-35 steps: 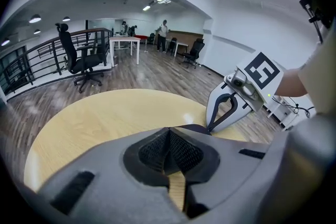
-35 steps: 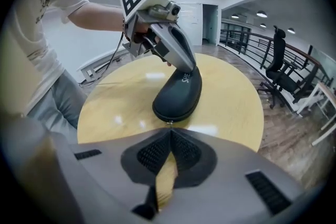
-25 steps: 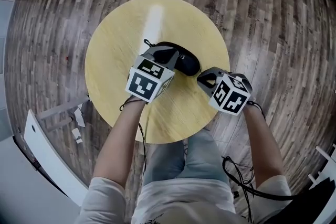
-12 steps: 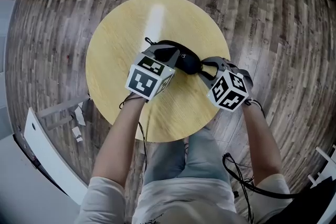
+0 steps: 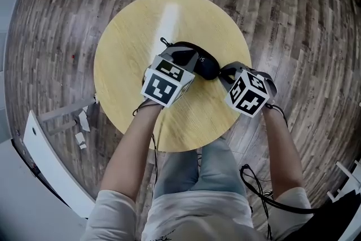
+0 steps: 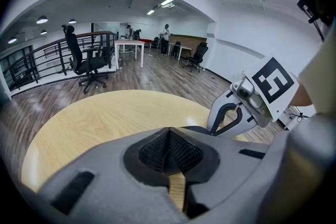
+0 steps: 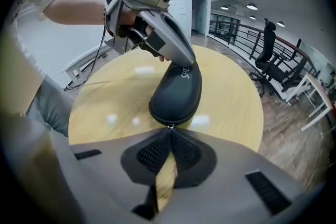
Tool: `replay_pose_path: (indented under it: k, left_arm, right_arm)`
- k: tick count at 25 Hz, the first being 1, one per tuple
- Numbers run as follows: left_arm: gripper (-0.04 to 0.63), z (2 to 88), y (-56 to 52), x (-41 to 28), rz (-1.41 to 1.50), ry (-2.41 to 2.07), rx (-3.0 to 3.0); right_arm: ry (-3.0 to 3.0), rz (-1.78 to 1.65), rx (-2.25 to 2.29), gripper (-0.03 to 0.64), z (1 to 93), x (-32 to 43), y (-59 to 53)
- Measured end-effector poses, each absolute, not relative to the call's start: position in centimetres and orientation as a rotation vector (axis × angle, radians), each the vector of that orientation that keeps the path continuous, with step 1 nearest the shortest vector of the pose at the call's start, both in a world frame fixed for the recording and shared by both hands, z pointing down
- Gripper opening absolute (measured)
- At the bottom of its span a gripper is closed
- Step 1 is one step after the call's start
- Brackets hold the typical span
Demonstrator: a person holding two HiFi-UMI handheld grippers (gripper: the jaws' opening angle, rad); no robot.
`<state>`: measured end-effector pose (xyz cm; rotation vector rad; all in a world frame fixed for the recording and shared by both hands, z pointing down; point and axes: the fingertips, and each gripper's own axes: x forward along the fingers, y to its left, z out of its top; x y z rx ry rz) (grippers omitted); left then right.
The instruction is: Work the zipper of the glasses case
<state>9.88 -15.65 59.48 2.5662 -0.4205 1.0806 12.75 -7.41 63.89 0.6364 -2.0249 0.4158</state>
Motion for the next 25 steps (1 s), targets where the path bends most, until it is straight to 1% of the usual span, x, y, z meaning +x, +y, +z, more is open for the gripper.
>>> replay_pose_path:
  k: [6, 15, 19, 25]
  left_arm:
    - [0.006, 59.6, -15.7, 9.9, 1.054, -0.432, 2.56]
    - [0.006, 59.4, -16.1, 9.6, 1.02, -0.443, 2.56]
    - [0.006, 59.4, -16.1, 9.2, 1.003, -0.462, 2.56]
    - [0.006, 59.5, -16.0, 9.2, 1.004, -0.465, 2.573]
  right_arm:
    - [-1.992, 0.593, 0.751, 0.0, 63.7, 11.2, -6.2]
    - [-1.957, 0.995, 1.149, 0.001, 64.0, 7.8, -5.8]
    - [-1.953, 1.087, 1.224, 0.0, 64.4, 6.7, -6.0]
    - [-1.964, 1.136, 1.294, 0.0, 64.2, 6.5, -6.0]
